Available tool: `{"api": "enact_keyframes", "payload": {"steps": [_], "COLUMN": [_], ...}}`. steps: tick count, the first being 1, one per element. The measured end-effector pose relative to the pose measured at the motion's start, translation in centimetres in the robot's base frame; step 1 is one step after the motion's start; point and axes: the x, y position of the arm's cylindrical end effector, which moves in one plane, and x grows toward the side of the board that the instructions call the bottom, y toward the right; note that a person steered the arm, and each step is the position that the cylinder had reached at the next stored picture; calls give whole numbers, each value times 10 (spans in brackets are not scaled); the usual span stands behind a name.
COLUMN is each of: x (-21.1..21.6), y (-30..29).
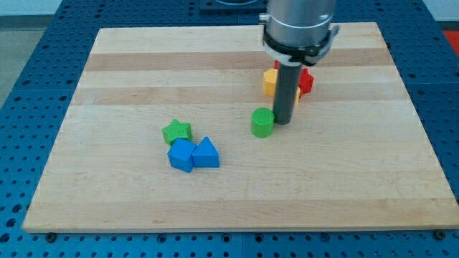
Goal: Push the green circle towards the group of blocks
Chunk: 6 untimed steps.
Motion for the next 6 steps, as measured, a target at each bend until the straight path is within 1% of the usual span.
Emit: {"api": "enact_keyframes", "payload": {"steps": [2,5,6], "x": [9,28,40], "y": [-35,-36,-36]}}
